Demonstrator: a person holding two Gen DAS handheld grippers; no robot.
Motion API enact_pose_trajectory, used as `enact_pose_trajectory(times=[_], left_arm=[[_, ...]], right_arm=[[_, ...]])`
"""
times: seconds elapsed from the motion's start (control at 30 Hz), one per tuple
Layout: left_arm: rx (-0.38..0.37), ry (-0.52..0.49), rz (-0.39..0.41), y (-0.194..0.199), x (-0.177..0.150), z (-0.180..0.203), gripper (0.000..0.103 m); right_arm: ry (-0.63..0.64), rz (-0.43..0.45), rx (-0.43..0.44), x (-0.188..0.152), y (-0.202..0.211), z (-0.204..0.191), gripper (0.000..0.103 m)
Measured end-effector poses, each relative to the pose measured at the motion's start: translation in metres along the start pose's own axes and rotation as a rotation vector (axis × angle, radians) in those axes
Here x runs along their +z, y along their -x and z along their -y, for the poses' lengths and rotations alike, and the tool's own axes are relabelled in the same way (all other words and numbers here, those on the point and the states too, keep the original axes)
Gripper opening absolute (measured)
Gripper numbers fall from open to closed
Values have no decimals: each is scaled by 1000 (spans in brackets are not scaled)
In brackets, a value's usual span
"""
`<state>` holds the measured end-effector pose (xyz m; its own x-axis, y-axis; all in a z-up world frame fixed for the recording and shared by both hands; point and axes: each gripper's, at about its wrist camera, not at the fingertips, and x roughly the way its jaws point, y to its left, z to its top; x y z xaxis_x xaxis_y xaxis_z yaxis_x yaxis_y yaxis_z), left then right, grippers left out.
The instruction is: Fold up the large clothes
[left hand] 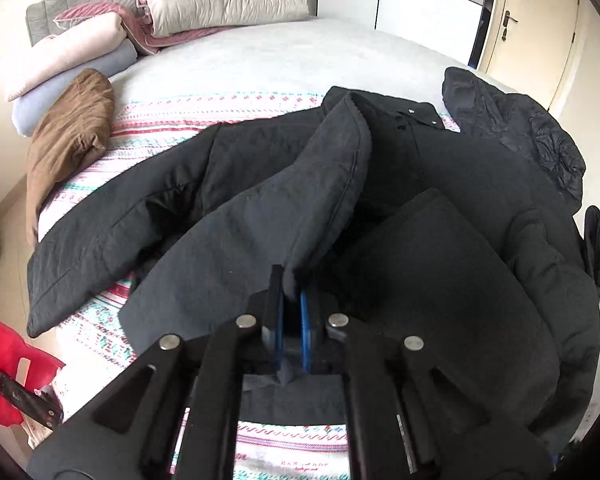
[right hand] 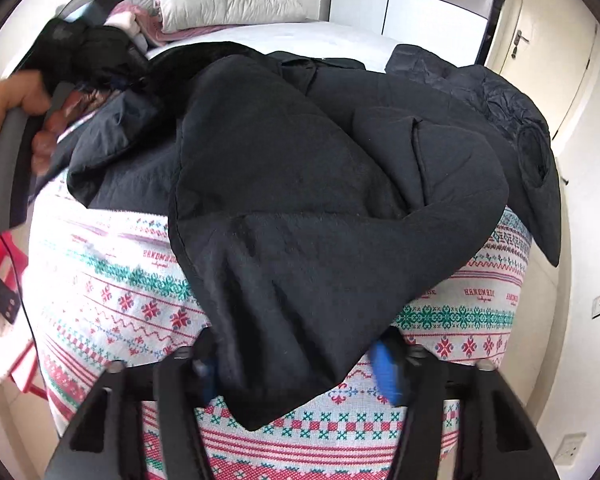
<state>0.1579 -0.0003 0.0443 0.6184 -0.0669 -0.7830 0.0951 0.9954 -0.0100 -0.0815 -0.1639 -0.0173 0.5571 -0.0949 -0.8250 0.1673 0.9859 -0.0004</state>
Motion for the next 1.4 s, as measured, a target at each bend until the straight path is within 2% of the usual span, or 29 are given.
enact_pose_trajectory(times=[0.07,0.13,0.17,0.33,0.43,0.57,0.67,0.73,0.8,0.83,0.87,0.9,0.93,0.97,1.0,1.07,1.13,1.2,1.27,1.33,1.4], left_arm=[[10,-42,53,29,-5,-8,7],[18,-71,99,60,-12,-21,7],[13,-78,114,74,-16,-29,7],[3,-97,169,137,-42,-77,7],[-15,-82,163,163,-60,-109,6],[-46,-66,113,183,-93,-143,6],[-95,-78,2,175,-127,-155,7],[-109,-119,-95,162,-156,-154,8],[-85,-166,-154,156,-185,-150,11],[-81,-185,-161,156,-197,-148,14],[-85,-192,-159,159,-205,-147,27],[-96,-191,-151,164,-211,-146,46],[-104,-191,-137,169,-214,-145,57],[-109,-196,-112,175,-215,-142,74],[-114,-209,-82,181,-215,-139,81],[-135,-246,-32,187,-214,-127,81],[-167,-276,-28,181,-214,-111,82],[-216,-293,-48,169,-216,-88,82],[-298,-332,-75,155,-222,-57,82],[-376,-403,-103,139,-231,-22,82],[-401,-486,-122,123,-240,14,82]], right_arm=[[-21,64,-26,5,18,15,20],[-34,138,-47,11,41,27,17],[-45,168,-56,14,53,34,11],[-107,284,-70,29,114,74,10],[-146,314,-75,35,143,102,9],[-187,332,-108,32,179,139,9],[-190,328,-176,20,200,160,7],[-214,286,-173,7,203,177,7],[-223,214,-159,-8,196,188,9],[-225,177,-144,-19,192,189,11],[-225,139,-137,-28,187,190,16],[-216,104,-143,-36,182,188,19],[-205,78,-153,-43,179,186,27],[-192,67,-171,-49,178,184,35],[-179,70,-192,-54,180,180,39],[-164,94,-216,-62,185,178,66],[-164,121,-206,-69,193,174,74],[-166,128,-165,-73,194,169,76],[-148,114,-110,-75,184,158,77],[-107,84,-60,-77,168,140,78],[-49,49,-14,-81,149,118,78]])
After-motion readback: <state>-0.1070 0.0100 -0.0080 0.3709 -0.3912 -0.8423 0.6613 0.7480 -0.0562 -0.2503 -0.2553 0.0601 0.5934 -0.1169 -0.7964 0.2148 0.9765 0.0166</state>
